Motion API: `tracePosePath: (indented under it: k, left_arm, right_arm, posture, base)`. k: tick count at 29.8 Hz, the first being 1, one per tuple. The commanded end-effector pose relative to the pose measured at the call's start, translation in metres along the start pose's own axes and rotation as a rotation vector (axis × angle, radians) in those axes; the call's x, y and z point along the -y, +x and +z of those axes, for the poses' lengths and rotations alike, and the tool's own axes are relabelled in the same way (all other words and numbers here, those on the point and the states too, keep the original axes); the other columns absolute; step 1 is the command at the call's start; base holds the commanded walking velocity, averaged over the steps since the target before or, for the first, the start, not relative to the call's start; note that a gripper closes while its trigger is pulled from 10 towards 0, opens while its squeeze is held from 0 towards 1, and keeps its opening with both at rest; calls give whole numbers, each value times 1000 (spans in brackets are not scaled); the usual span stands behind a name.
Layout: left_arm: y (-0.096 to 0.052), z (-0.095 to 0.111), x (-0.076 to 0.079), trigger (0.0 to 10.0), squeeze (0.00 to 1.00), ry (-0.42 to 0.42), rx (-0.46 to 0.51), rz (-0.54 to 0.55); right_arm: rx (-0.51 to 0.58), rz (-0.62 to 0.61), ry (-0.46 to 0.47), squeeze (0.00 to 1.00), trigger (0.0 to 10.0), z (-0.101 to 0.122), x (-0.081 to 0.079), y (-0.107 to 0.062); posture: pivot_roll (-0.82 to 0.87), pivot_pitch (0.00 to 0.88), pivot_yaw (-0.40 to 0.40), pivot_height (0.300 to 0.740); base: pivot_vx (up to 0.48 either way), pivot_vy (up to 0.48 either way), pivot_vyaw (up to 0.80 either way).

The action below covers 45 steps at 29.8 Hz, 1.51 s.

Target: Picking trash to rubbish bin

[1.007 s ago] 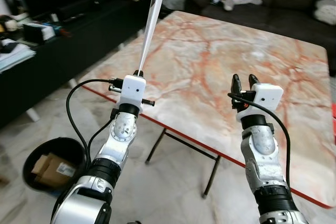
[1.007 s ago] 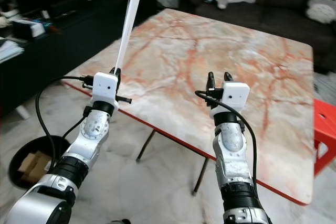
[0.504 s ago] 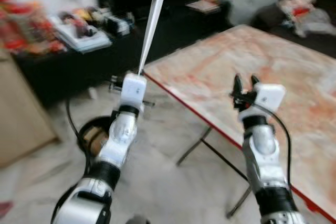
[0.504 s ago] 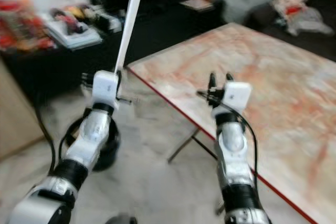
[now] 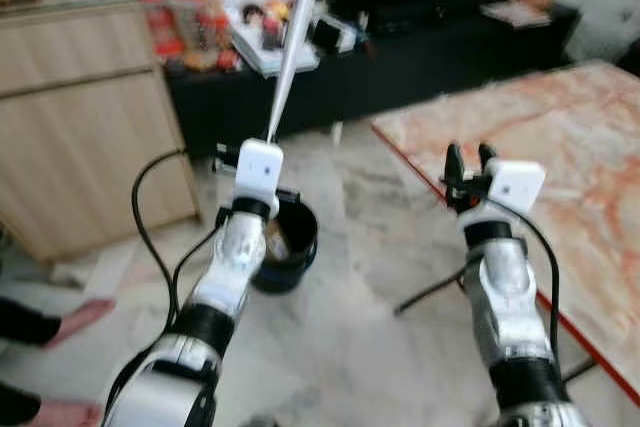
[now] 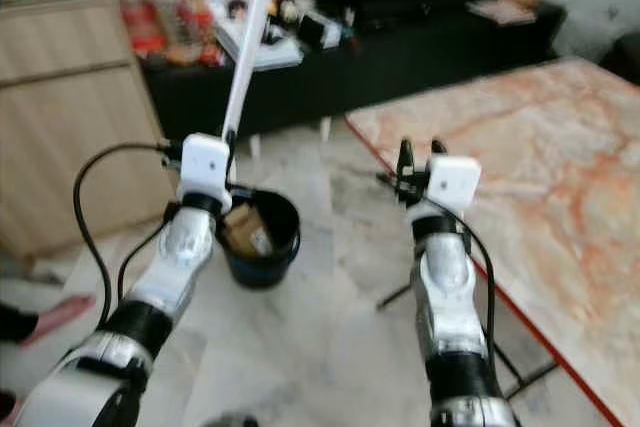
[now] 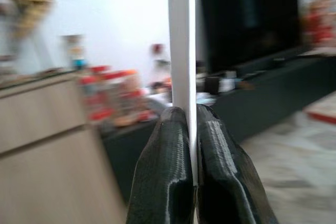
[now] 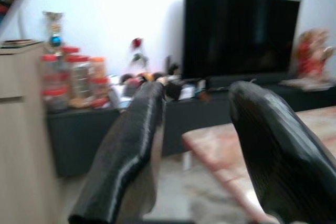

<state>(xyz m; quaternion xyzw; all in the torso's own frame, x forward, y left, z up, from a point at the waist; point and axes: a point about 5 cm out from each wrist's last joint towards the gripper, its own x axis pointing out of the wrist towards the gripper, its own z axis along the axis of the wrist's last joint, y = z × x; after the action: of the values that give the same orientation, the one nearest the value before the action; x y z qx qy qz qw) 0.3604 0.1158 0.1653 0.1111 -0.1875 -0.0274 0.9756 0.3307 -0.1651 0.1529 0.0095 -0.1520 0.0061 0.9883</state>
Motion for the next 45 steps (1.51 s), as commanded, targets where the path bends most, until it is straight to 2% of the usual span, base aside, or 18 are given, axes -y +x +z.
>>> tracePosePath:
  k: [1,10,22,45]
  left_arm:
    - [1,4,4,10000,0,-4,13,-4]
    - [0,3,6,10000,0,-23,4,-3]
    - [-5,-10,4,10000,0,-79,-71,9]
    - [-6,-12,1,10000,0,-91,-87,19]
  right_arm:
    - [-6,-7,-3,0,10000,0,4,0]
    - [-13,4,5,0,10000,-1,2,0]
    - [-57,33,29,0,10000,-8,-4,-2]
    - [-65,65,45,0,10000,-10,-11,-2]
  posture:
    - [57,47,-57,740]
    - [58,51,-60,740]
    - [57,56,-63,740]
    - [59,56,-65,740]
  base:
    - [0,0,794]
    - [0,0,794]
    - [0,0,0]
    - [314,0,0]
